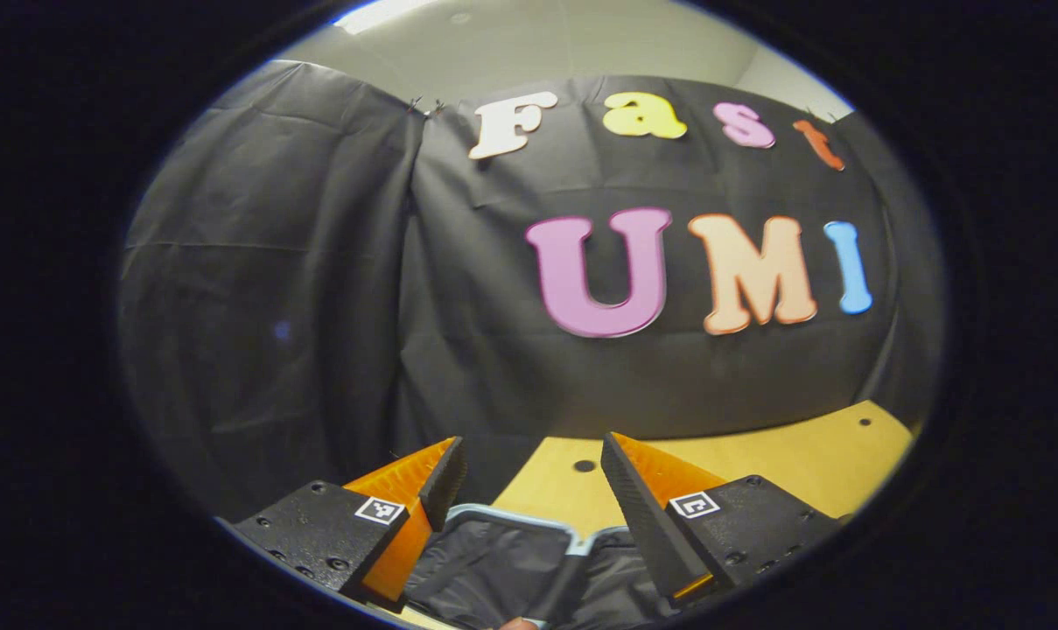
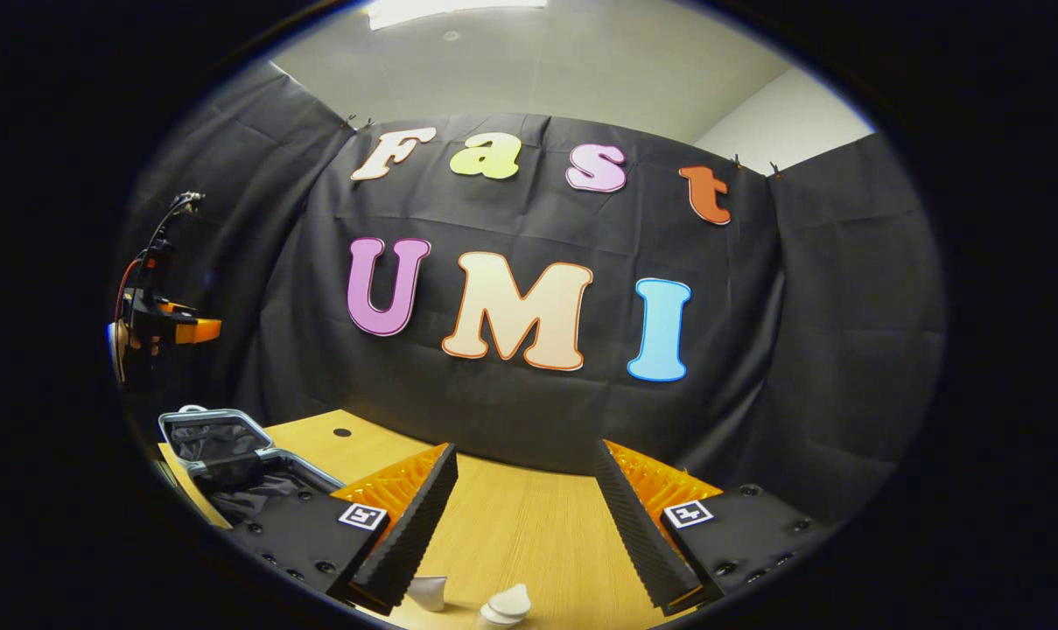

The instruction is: First open the suitcase, pack the skin care products into it, and then close the suitcase.

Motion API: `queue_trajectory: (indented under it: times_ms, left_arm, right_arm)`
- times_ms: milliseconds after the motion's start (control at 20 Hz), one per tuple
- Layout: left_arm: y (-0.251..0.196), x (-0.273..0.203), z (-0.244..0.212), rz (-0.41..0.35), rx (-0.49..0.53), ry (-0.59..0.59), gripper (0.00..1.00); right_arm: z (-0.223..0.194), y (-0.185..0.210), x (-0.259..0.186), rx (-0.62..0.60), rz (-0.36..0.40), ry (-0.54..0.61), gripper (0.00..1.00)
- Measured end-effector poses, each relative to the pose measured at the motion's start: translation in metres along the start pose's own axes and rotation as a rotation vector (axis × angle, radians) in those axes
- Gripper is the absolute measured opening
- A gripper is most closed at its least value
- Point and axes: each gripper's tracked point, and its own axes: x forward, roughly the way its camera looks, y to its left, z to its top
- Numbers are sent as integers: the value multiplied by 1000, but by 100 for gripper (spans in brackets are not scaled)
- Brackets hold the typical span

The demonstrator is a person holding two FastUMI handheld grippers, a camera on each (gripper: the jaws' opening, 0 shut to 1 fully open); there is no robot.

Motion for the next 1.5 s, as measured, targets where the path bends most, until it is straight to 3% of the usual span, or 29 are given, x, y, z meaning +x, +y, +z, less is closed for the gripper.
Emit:
queue_trajectory:
  times_ms: [350,850,1200,1500]
  left_arm:
    - [-135,-51,11,-204,-61,-25,94]
    - [-288,-103,-58,-458,-82,133,94]
    - [-345,-128,-157,-556,-71,308,94]
    - [-379,-147,-199,-607,-110,415,90]
  right_arm:
    - [-11,-22,-13,44,47,7,98]
    - [-29,-50,-33,25,76,42,98]
    - [-39,-70,-49,35,86,73,98]
    - [-51,-88,-63,10,82,106,99]
